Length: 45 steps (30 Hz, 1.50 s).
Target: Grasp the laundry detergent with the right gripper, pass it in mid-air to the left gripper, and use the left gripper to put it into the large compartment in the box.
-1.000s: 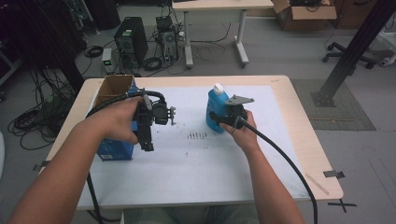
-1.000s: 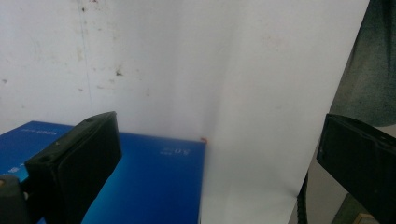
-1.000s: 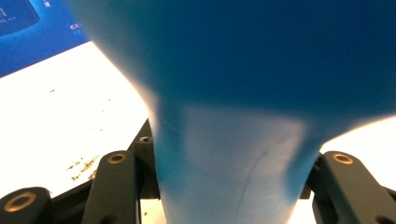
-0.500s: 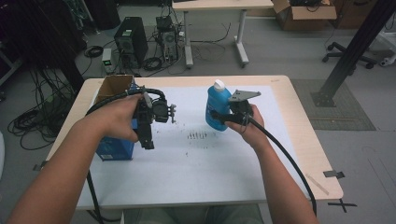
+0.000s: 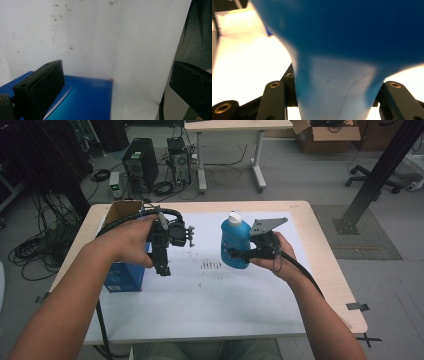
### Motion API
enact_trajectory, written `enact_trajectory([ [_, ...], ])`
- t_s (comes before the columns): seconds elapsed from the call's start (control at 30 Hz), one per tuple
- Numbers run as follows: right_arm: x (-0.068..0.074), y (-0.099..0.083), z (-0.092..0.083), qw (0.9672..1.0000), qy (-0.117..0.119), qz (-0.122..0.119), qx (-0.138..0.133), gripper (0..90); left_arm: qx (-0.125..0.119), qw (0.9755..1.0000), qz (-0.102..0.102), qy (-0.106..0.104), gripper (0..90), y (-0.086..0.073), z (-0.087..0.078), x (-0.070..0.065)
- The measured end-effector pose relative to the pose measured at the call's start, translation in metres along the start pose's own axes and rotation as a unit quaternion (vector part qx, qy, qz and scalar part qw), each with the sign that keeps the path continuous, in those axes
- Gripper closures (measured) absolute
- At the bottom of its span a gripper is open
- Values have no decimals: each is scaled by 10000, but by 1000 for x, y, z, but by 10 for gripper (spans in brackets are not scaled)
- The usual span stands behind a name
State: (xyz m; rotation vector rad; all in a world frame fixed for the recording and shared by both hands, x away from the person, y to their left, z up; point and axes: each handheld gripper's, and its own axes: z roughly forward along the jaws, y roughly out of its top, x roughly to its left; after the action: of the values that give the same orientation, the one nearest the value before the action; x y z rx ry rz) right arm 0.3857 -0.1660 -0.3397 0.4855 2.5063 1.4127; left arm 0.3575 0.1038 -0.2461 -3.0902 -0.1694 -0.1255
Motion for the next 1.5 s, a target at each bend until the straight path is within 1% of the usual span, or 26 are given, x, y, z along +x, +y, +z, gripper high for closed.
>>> enact_trajectory([
  [0.07,3,-2,-1,9999,118,-18,-53,464,-38,10000,15,11,3,1,-3,-1],
  [0.13,7,-6,0,9997,243,-66,-63,465,-16,10000,45,27,3,3,-5,-1],
  [0.3,16,-13,5,9984,537,-199,36,465,14,10000,67,39,3,6,-8,-2],
  [0.33,16,-13,5,9984,537,-199,36,465,14,10000,67,39,2,6,-8,-2],
  [0.37,19,-14,9,9977,614,-275,62,465,15,10000,83,33,2,8,-10,-3],
  [0.47,24,-15,14,9963,782,-340,47,465,19,9999,119,23,2,12,-11,-4],
  [0.57,31,-15,19,9948,915,-444,40,465,13,9999,136,13,3,14,-12,-5],
  [0.6,31,-15,19,9948,915,-444,40,465,12,9999,145,12,3,15,-12,-6],
  [0.63,35,-15,22,9939,994,-485,22,465,40,9999,161,13,3,17,-12,-6],
  [0.7,36,-15,24,9934,1028,-502,16,465,84,9998,180,2,3,19,-10,-7],
  [0.73,39,-16,28,9923,1124,-517,13,465,109,9997,205,-11,3,21,-9,-8],
  [0.9,47,-17,36,9897,1295,-603,-7,464,118,9996,241,-29,4,25,-9,-10],
  [0.97,48,-17,38,9892,1331,-609,-22,464,129,9996,259,-23,4,27,-9,-11],
  [1.03,52,-18,43,9876,1437,-624,-34,464,121,9995,288,-29,3,30,-9,-12],
  [1.17,55,-19,50,9856,1556,-655,-58,465,168,9993,329,-49,4,34,-7,-14],
  [1.2,55,-19,50,9856,1556,-655,-58,465,168,9993,329,-49,4,34,-7,-14],
  [1.27,58,-19,56,9843,1625,-682,-80,465,171,9992,356,-57,4,37,-5,-15],
  [1.37,59,-18,60,9839,1647,-686,-94,465,173,9991,388,-51,4,39,-5,-15],
  [1.47,64,-14,67,9832,1657,-768,-51,464,161,9991,398,-57,4,40,-5,-16],
  [1.5,65,-12,69,9829,1673,-770,-73,464,168,9990,407,-56,3,40,-6,-16],
])
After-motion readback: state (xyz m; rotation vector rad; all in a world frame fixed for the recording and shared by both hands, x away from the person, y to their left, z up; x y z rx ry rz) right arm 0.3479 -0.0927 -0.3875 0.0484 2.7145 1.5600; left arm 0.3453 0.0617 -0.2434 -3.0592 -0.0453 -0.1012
